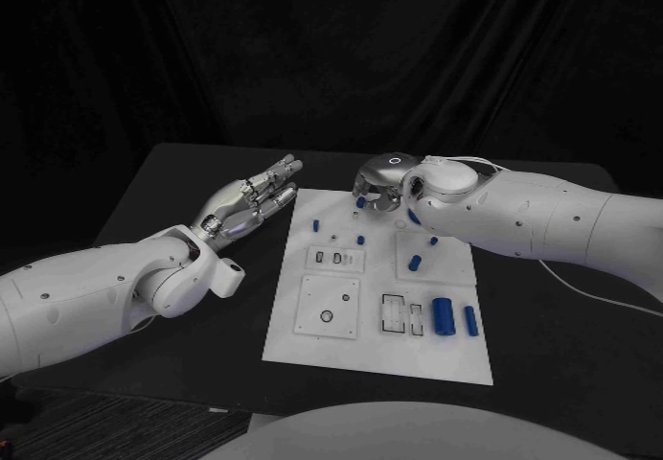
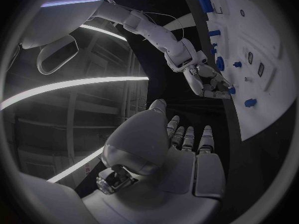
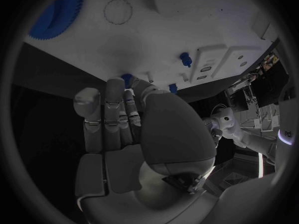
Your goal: Assemble the parts on the task board
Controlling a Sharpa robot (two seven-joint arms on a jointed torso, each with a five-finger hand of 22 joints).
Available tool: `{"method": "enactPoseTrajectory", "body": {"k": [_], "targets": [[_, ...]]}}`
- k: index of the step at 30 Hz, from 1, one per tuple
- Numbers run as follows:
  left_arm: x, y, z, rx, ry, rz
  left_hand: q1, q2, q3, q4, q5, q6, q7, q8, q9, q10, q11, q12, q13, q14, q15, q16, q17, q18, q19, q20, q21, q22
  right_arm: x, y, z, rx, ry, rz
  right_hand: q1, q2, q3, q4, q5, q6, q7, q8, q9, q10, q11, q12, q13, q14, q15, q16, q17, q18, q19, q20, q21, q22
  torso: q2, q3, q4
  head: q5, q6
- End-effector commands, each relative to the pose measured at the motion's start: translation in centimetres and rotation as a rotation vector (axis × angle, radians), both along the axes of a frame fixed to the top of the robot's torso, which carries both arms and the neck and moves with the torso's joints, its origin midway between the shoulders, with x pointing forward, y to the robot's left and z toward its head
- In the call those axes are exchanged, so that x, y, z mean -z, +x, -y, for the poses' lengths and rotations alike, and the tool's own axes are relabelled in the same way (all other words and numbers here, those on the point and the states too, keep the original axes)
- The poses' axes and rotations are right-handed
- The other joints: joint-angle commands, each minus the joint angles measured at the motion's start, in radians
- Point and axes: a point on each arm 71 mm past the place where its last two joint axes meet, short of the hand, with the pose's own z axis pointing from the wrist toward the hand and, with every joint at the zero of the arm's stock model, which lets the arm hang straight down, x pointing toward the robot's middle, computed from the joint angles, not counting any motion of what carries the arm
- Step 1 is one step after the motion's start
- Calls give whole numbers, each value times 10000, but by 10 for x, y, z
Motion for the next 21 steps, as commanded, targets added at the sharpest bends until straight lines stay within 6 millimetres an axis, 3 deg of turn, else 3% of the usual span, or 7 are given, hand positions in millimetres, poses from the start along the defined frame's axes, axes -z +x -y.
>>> {"method": "enactPoseTrajectory", "body": {"k": [1,4,6,10,13,17,21], "targets": [[-6,-2,2,263,-571,581,120,10,68,17,39,85,25,61,13,-27,80,-66,-15,-23,83,-36,-9,178,24,70,-59,-15,0,1,3,188,69,174,-50,-26,-183,-50,-77,-387,-65,-33,-21,-348,42,-29,4,-137,12,-94,-112,-20,-108,7,-109,-37,2,6,6,27,26],[-6,-2,0,229,-552,572,120,10,68,17,39,85,25,61,13,-27,80,-66,-15,-23,83,-36,-9,178,24,70,-59,-15,-4,2,8,275,349,609,-49,8,-451,-114,-102,-1038,-121,-40,-34,-713,75,-21,14,-202,40,-115,-183,-6,-149,40,-196,-30,-19,-3,-23,70,86],[-6,-2,-1,205,-539,569,120,10,68,17,39,85,25,61,13,-27,80,-66,-15,-23,83,-36,-9,178,24,70,-59,-15,-10,3,13,321,563,963,-50,26,-508,-121,-100,-1050,-45,-27,-25,-763,71,-18,17,-211,42,-116,-194,-3,-152,45,-211,-24,-58,-19,-60,89,174],[-6,-3,-2,174,-528,569,120,9,72,17,38,107,30,66,16,-27,86,-66,-15,-23,86,-36,-9,178,24,72,-59,-15,-29,2,27,375,877,1491,-87,107,-670,-89,-104,-928,187,14,5,-645,31,25,48,-187,24,-52,-157,-5,-117,39,-207,41,-92,-52,-65,13,347],[-6,-3,-3,145,-513,567,120,6,77,16,39,123,35,70,18,-27,93,-66,-15,-23,92,-36,-9,179,24,75,-59,-15,-43,-4,42,473,1008,1687,-106,146,-769,-65,-127,-820,211,26,18,-439,29,69,70,-138,17,38,-80,-17,-65,33,-170,117,-107,-82,-59,-33,512],[-6,-3,-6,78,-476,566,122,-2,86,12,39,143,46,76,20,-27,104,-66,-15,-23,102,-36,-9,180,24,81,-59,-15,-60,-11,66,802,963,1715,-142,207,-835,-26,-129,-931,255,1,4,-266,-15,92,81,-207,2,-74,-230,1,-117,24,-269,63,-125,-116,-77,-72,552],[-6,-3,-7,56,-466,569,122,-2,86,12,39,143,46,76,20,-27,104,-66,-15,-23,102,-36,-9,180,24,81,-59,-15,-63,-18,86,1160,719,1417,-82,275,-898,-47,-105,-733,228,29,27,-197,-29,44,58,-585,17,-613,-821,122,-534,28,-896,-429,-136,-135,-84,-99,569]]}}
